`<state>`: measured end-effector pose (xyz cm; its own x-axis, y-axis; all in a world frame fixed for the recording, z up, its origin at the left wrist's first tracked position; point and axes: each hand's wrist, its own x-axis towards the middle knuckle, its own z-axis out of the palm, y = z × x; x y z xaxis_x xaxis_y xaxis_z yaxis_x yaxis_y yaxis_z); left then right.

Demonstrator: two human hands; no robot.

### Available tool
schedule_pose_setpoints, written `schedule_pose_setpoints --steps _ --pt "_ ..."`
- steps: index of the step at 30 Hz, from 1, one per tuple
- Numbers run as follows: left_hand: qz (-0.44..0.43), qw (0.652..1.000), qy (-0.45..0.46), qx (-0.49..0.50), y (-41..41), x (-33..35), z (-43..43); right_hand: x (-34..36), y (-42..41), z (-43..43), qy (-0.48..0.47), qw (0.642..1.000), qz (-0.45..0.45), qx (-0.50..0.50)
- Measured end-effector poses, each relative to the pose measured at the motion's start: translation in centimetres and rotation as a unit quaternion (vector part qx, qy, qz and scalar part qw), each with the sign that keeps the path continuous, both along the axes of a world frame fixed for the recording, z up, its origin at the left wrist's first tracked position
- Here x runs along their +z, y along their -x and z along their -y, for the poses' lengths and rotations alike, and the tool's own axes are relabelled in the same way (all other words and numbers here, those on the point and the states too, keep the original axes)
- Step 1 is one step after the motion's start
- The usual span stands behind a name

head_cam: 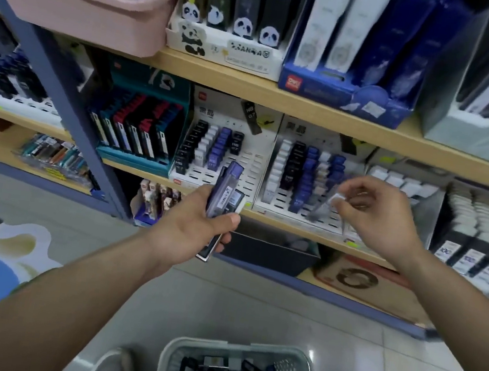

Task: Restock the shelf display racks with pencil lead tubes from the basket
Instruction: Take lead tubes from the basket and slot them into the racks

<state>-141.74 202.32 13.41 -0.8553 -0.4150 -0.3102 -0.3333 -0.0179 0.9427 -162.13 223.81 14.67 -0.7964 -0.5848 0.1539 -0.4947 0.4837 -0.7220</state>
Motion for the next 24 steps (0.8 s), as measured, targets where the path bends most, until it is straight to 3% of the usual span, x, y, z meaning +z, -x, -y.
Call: schedule_pose_setpoints --steps 4,16,24 --pt "0.002 1.0 -0.009 -0.011 1.7 -0.5 -1.5 -1.0 1.9 -0.1 0.026 0.999 -0.014 -0.021" --pt "0.023 0.999 -0.011 -0.028 2.6 -1.9 -1.5 -2.2 2.6 0.4 -0.034 0.995 -0.092 0.02" --pt "0.014 0.999 -0.023 -0.03 1.8 -1.7 -1.4 -3.6 1.9 1.4 -0.079 0.964 -0.244 0.07"
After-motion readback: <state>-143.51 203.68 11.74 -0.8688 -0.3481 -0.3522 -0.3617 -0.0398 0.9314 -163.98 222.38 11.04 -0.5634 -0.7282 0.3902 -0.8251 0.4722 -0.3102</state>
